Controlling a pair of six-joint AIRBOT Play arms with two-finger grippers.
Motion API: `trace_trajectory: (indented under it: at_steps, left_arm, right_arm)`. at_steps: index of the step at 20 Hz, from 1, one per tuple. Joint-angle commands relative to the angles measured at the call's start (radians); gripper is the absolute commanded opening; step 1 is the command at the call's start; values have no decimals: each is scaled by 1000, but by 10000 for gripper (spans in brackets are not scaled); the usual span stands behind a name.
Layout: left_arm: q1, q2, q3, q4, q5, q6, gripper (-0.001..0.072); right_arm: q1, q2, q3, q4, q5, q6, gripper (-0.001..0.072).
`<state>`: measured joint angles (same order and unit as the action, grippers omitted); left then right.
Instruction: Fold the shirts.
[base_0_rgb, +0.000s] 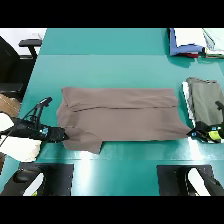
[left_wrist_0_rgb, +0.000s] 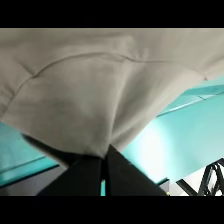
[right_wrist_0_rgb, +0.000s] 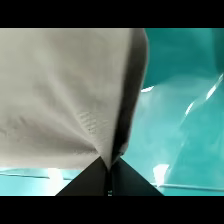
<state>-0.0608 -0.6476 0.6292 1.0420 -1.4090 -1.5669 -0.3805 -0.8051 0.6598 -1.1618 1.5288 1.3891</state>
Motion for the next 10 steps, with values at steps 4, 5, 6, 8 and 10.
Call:
trace_trajectory:
  at_steps: [4, 5, 6, 8, 10]
  left_arm:
    - [0, -174, 213, 71, 175, 59, 19]
    - [0, -242, 255, 82, 211, 78, 20]
    - [0, -328, 306, 85, 251, 108, 21]
    - [0, -493, 408, 85, 309, 143, 22]
    - [0, -633, 497, 93, 347, 167, 23]
  right_arm:
    - [264, -177, 254, -19, -179, 87, 19]
    - [299, -249, 314, -19, -197, 87, 19]
    - [325, -320, 370, -19, -208, 87, 19]
    - [360, -465, 491, -16, -231, 88, 19]
    - [376, -580, 595, -16, -247, 89, 19]
